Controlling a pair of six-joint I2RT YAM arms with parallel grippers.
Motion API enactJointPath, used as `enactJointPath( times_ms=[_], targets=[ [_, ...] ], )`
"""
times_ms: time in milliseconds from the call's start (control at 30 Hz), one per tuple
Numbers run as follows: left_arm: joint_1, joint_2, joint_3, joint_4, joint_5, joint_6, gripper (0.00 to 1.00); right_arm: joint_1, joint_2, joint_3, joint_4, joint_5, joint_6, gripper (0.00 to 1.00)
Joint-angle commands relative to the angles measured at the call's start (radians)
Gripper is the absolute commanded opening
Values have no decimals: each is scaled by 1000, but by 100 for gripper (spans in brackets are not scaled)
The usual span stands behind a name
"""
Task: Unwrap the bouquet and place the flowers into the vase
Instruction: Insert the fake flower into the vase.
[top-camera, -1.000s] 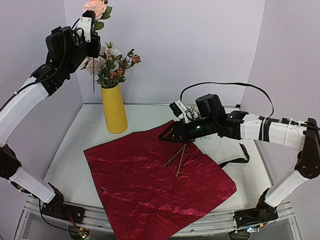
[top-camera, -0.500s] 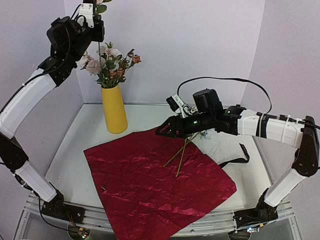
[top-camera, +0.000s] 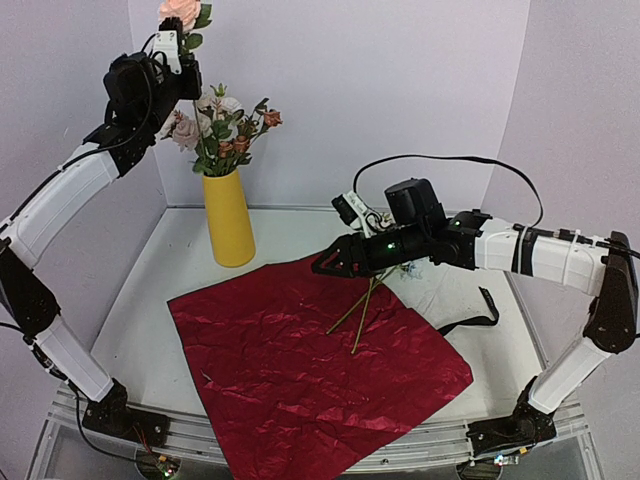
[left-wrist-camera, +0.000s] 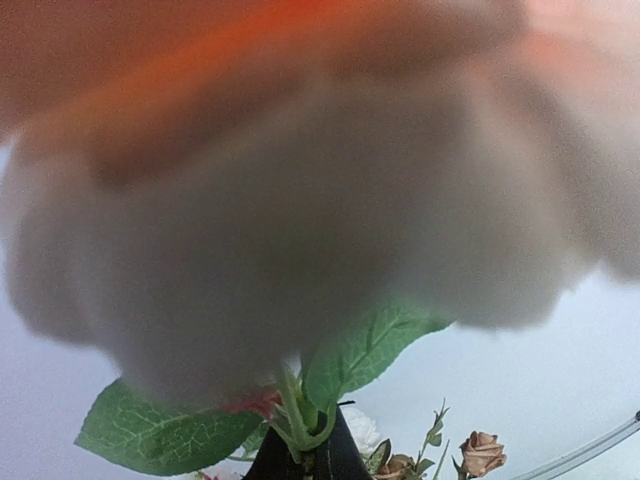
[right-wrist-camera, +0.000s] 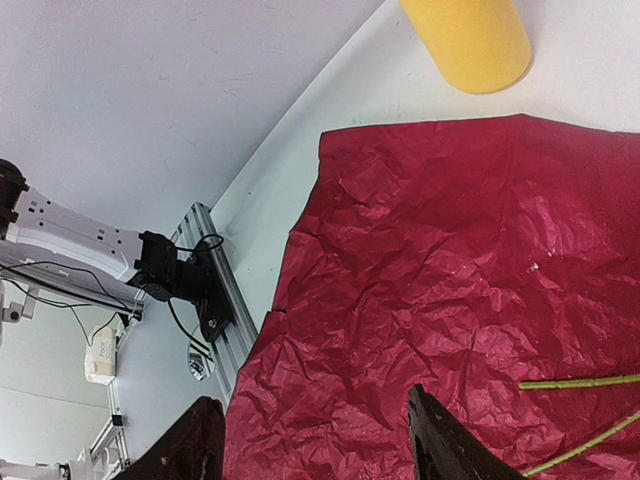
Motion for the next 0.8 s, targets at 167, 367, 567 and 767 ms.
enactJointPath(
  times_ms=[167, 367, 567, 767],
  targets=[
    [113, -26, -156, 38, 59, -297, 0, 1, -6, 21, -12, -3, -17, 63],
    [117, -7, -204, 37, 95, -348, 0, 1, -12, 11, -12, 6, -16, 63],
    [118, 16, -242, 35, 132, -370, 0, 2, -11, 9, -14, 8, -12, 63],
    [118, 43, -276, 10, 173, -409, 0, 1, -17, -1, -14, 11, -9, 63]
  ],
)
